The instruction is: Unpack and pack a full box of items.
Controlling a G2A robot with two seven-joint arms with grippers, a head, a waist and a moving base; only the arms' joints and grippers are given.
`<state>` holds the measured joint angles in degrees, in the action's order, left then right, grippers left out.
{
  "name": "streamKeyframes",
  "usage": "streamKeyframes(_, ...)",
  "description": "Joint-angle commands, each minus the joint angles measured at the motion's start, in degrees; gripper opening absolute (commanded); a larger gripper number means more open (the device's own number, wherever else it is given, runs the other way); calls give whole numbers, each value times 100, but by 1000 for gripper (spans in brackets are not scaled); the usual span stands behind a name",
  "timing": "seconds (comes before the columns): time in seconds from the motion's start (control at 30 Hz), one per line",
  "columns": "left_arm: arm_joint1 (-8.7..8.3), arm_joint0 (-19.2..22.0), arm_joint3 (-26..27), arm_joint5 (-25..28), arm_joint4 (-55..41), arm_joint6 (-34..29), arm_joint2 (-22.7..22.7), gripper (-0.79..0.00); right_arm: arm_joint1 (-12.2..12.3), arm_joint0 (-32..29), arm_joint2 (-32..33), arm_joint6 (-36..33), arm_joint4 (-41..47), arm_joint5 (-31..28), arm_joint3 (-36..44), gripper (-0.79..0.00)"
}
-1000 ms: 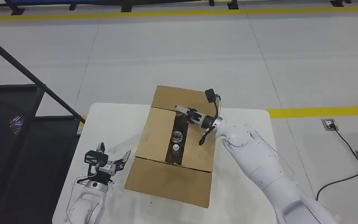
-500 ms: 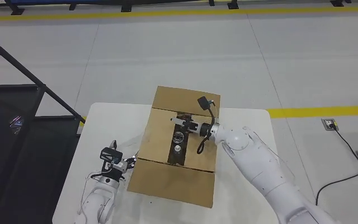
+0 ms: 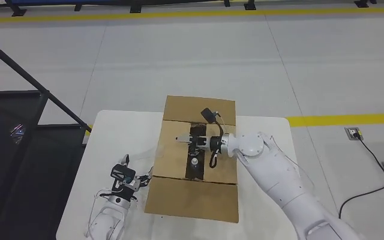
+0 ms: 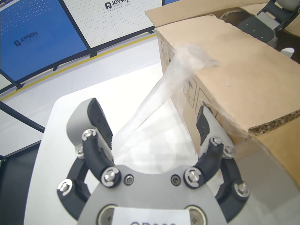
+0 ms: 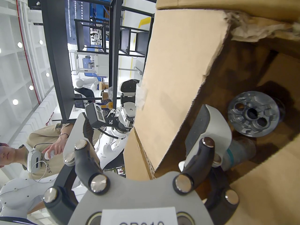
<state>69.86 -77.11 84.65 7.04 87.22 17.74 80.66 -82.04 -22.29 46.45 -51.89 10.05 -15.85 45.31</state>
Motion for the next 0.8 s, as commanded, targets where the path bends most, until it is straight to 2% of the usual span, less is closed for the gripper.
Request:
streamKeyframes(0.0,0,-28,15,-17,-4,31,15,0,-41,46,-22,-74,91,-63,-96,0)
streamKeyframes(0.27,-13,-196,102,-148,-239,180,273,0,-179,216,10,-168,500,-315,-388,0)
streamKeyframes(0.5,-51,-489,295,-203,-516,407,726,0,-286,259,22,-277,807,-565,-276,0)
streamKeyframes(0.63,-90,-869,653,-72,-666,579,1080,0,-387,246,-106,-88,769,-648,-29,0)
streamKeyframes(0.77,-123,-1211,931,76,-795,672,1413,0,-539,244,-350,514,488,-671,204,0)
